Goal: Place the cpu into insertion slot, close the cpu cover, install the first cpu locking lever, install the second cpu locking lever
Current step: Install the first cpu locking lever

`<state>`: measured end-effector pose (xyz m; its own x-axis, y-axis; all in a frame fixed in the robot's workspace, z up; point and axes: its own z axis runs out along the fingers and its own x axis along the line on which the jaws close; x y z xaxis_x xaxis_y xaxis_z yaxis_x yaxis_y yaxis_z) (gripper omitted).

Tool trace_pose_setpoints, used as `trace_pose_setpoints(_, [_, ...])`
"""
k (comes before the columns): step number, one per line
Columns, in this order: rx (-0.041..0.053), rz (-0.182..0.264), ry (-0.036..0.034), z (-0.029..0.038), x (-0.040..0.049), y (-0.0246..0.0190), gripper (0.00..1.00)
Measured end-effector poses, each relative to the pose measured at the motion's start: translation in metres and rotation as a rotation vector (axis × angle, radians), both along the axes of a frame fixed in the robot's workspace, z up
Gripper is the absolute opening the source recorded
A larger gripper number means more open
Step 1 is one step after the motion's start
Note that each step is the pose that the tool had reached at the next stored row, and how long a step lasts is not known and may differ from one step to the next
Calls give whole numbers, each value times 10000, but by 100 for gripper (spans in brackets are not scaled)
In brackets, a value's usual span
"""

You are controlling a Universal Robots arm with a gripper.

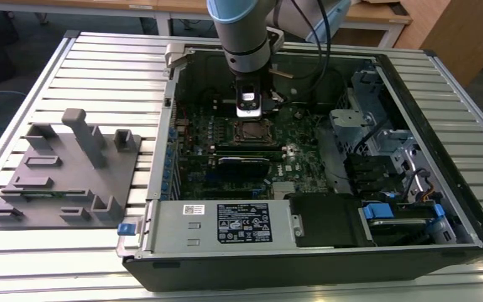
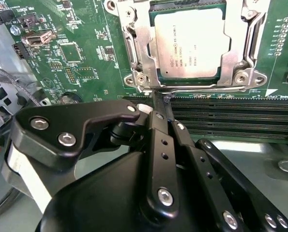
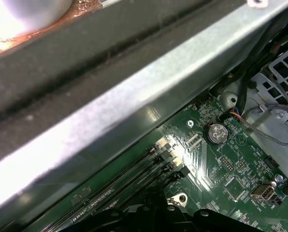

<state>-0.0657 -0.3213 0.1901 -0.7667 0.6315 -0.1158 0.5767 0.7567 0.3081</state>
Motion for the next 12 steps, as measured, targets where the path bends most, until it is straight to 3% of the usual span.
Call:
trace_pose_setpoints(7, [20, 1, -2, 24, 1, -2, 10])
trace_pose_setpoints(12, [18, 0, 0, 25, 0, -34, 10])
